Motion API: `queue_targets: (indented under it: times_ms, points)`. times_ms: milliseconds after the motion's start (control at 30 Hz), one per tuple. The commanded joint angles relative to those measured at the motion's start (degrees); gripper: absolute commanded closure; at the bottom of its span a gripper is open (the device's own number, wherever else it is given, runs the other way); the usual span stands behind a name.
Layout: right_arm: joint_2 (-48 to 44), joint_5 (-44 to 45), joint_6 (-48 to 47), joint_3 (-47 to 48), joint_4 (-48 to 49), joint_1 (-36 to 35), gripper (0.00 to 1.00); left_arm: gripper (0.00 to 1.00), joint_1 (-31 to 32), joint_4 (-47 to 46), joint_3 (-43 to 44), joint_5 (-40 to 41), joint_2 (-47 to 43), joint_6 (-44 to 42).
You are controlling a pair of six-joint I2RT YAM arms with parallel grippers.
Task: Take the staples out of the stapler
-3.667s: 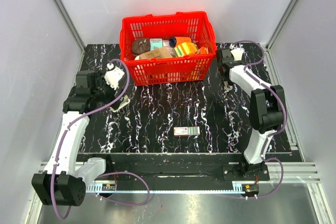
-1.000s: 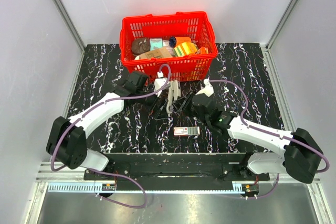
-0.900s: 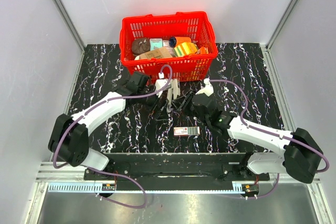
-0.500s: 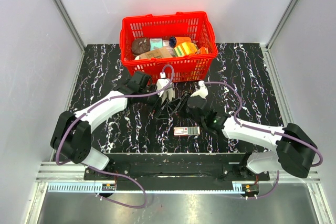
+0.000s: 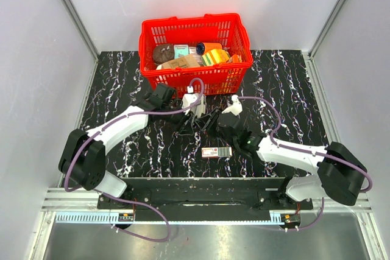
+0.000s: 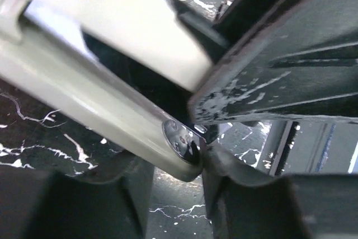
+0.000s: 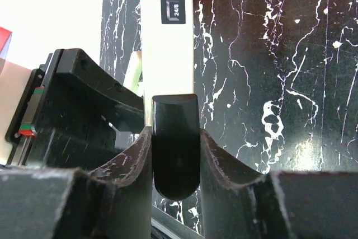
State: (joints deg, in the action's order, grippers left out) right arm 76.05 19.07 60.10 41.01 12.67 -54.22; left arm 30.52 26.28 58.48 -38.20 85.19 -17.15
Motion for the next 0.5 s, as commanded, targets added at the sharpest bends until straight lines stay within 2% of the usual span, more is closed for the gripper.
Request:
queue_targets:
  times_ms: [0,67,133,467]
  points:
    - [-0.7,-0.3,-1.3,-0.2,4.7,-0.5,1.00,0.68,-0.6,-4.3,-0.2,4.0,-2.4,-3.0]
    - [-0.7,-0.3,-1.6,-0.3,4.4,-0.5,1.00,0.81,-0.7,-4.3,-0.2,4.7,-2.1,-3.2]
    - [-0.5,-0.3,-1.6,-0.3,4.2,-0.5,1.00,0.88,-0.7,-4.2,0.2,5.3,-1.7,-3.2]
    - [-0.1,-4.0,-4.9,-0.8,2.9,0.8,1.00,1.00,-1.6,-6.1,0.6,11.5,-0.5,-3.9]
